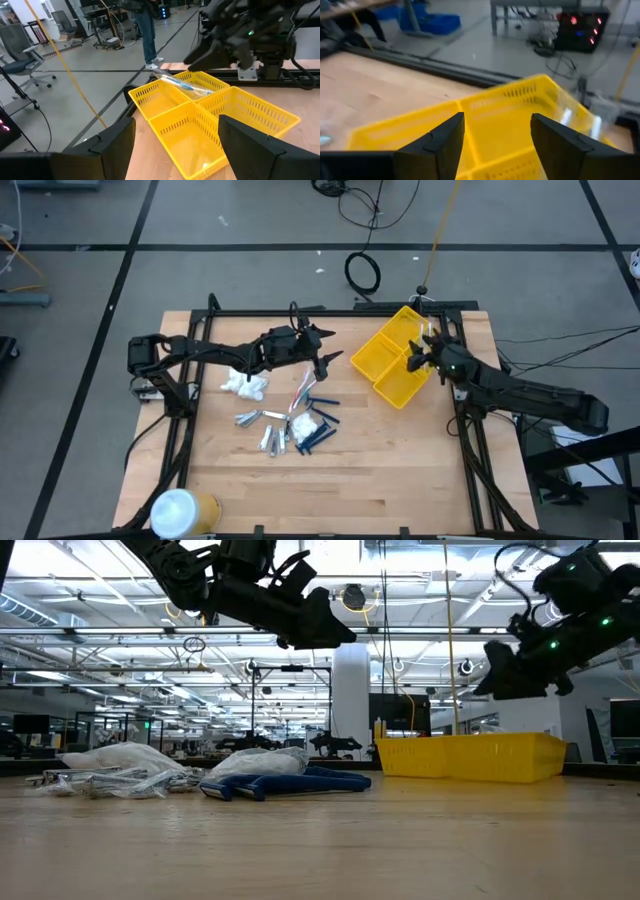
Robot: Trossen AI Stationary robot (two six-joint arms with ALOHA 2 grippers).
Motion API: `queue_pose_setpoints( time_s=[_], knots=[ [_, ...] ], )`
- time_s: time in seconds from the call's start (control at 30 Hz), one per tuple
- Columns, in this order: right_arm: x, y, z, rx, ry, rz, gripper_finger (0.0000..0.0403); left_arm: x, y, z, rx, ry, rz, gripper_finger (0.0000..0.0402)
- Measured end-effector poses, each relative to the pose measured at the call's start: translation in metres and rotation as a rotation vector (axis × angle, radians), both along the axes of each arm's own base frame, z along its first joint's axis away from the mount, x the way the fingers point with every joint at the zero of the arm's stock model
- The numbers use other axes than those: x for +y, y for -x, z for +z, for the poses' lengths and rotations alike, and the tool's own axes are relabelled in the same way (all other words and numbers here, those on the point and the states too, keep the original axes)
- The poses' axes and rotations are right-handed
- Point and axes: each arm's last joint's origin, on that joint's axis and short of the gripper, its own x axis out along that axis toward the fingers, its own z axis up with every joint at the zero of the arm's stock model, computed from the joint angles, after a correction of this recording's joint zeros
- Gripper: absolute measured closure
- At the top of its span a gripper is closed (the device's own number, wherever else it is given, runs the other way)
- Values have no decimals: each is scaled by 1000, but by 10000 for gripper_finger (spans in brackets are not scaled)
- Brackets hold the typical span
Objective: Pick & Place Travel size toiletries
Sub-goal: Put the blue toothbrush into the top right yellow bin
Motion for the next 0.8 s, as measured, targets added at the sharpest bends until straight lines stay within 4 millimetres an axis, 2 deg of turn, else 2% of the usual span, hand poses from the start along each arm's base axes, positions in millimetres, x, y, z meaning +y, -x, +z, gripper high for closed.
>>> queue_pose_setpoints(
  time_s=[0.13,0.4,0.6,0.8],
  knots=[
    [-18,1,-11,97,-25,-84,220,0,0,0,-6,18,3,124],
    [-44,-1,-31,155,-131,-41,253,0,0,0,-14,42,7,128],
    [-50,4,-37,228,-143,-89,266,-1,0,-2,6,48,4,124],
    [-48,8,-30,242,-87,-143,280,-1,0,-3,16,50,5,124]
  ],
)
